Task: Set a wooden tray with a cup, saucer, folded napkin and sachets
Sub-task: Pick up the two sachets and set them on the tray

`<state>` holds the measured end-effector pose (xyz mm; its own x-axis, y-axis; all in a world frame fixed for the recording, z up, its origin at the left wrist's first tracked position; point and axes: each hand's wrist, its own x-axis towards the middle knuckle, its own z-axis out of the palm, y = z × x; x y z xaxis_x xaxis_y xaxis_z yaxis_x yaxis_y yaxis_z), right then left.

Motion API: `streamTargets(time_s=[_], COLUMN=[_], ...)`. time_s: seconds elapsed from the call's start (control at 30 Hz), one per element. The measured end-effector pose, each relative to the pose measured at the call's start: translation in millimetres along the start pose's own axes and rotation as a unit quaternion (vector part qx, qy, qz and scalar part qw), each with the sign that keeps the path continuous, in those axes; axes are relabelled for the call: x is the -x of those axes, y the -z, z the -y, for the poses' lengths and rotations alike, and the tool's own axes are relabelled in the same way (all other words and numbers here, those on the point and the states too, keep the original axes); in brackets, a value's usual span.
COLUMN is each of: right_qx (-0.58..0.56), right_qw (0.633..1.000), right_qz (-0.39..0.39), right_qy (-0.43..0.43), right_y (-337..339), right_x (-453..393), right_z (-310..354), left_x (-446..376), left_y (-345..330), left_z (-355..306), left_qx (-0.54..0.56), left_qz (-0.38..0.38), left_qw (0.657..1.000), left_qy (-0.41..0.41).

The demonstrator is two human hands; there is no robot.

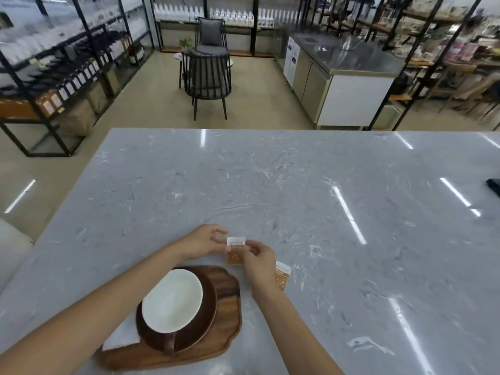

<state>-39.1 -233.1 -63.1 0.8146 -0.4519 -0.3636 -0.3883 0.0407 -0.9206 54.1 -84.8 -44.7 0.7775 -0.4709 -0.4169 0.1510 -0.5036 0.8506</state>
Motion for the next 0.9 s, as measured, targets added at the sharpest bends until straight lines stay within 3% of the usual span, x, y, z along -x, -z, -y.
streamTargets(time_s=[0.13,0.33,0.47,0.57,0.77,0.9], right_qx=[-0.084,-0.088,0.023,0.153,0.343,0.362], right_qw=[0.994,0.991,0.997,0.985,0.939,0.932], right_qz=[0.071,0.103,0.026,-0.047,-0.008,-0.01], right_qy=[-0.028,0.0,0.062,0.057,0.018,0.011], right_y=[4,19,62,101,110,103], right_x=[8,11,3,-1,4,4], right_z=[14,23,12,-7,-27,-25], left_x=[9,20,35,51,70,80], left_y=[-1,-2,12,17,-5,-26], left_z=[-3,-13,-34,-46,-53,-58], left_qx=[0.074,0.058,0.05,0.085,0.097,0.088], left_qz=[0.043,-0.044,-0.089,-0.116,-0.143,-0.122], left_qw=[0.996,0.996,0.989,0.981,0.976,0.978], left_qy=[0.001,-0.058,-0.106,-0.131,-0.136,-0.144])
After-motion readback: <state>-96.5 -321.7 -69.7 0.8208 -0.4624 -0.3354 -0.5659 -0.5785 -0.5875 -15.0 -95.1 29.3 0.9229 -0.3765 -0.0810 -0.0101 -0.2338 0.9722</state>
